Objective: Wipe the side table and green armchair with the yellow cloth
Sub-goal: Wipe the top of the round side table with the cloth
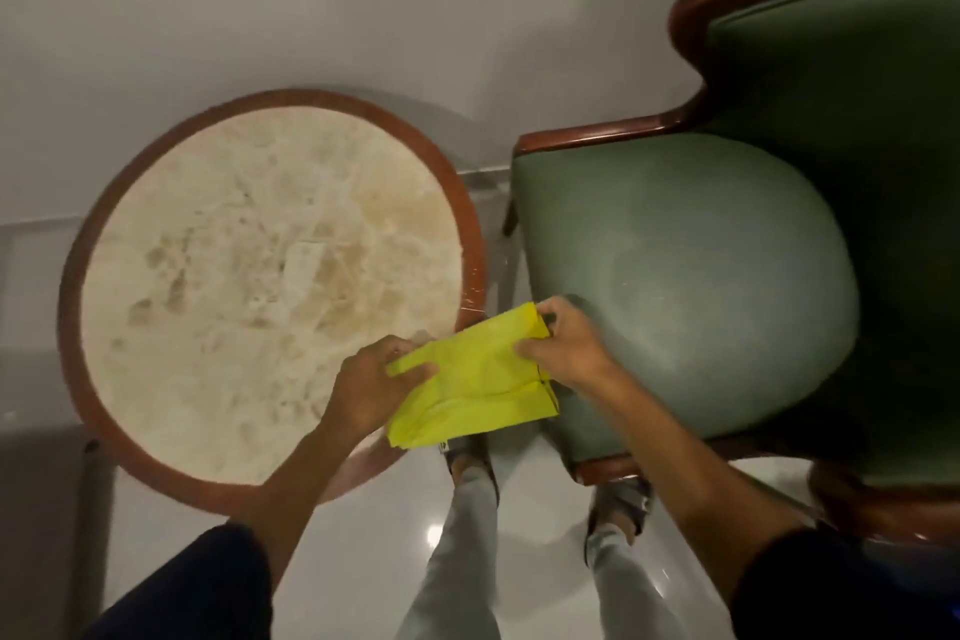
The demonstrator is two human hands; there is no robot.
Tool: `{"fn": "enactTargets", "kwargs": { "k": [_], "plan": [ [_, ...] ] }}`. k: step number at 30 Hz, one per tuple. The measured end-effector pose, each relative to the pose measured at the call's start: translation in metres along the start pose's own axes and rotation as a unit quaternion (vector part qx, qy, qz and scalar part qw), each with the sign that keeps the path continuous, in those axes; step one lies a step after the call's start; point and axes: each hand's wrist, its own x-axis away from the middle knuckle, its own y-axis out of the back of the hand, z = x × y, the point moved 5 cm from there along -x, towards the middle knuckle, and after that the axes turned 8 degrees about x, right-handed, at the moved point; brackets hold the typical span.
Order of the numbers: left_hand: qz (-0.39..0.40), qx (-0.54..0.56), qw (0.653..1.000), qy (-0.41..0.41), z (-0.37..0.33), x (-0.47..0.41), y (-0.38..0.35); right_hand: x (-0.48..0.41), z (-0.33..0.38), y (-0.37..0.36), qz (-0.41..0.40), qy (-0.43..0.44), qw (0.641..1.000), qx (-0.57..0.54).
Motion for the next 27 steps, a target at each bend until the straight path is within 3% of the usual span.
{"fn": "enactTargets", "kwargs": {
  "k": [3, 5, 7, 10, 13, 16, 21, 27],
  "plan": [
    [-0.031, -0.103, 0.993, -0.052, 0.028, -0.033, 0.020, -0.027, 0.008, -0.036, -0.074, -0.023, 0.993, 0.093],
    [-0.087, -0.195, 0.968, -0.132, 0.028, -0.049, 0.035, -0.022, 0.012, -0.053, -0.188, -0.023, 0.955, 0.227],
    [-0.168, -0.213, 0.946, -0.176, 0.032, -0.069, 0.060, -0.008, 0.020, -0.083, -0.280, -0.023, 0.931, 0.232],
    [-0.249, -0.234, 0.931, -0.128, 0.065, -0.098, 0.090, -0.016, 0.030, -0.148, -0.213, -0.094, 0.965, 0.123],
    [-0.228, -0.270, 0.933, -0.071, 0.104, -0.119, 0.086, -0.058, 0.046, -0.157, -0.246, -0.115, 0.954, 0.129],
    [-0.249, -0.294, 0.919, -0.088, 0.111, -0.122, 0.080, -0.111, 0.073, -0.126, -0.295, -0.037, 0.929, 0.220],
    [-0.244, -0.260, 0.931, -0.074, 0.112, -0.121, 0.084, -0.195, 0.150, -0.100, -0.254, 0.125, 0.900, 0.330],
    [-0.265, -0.261, 0.924, -0.091, 0.116, -0.122, 0.086, -0.150, 0.141, -0.174, -0.169, 0.315, 0.800, 0.482]
  ]
}}
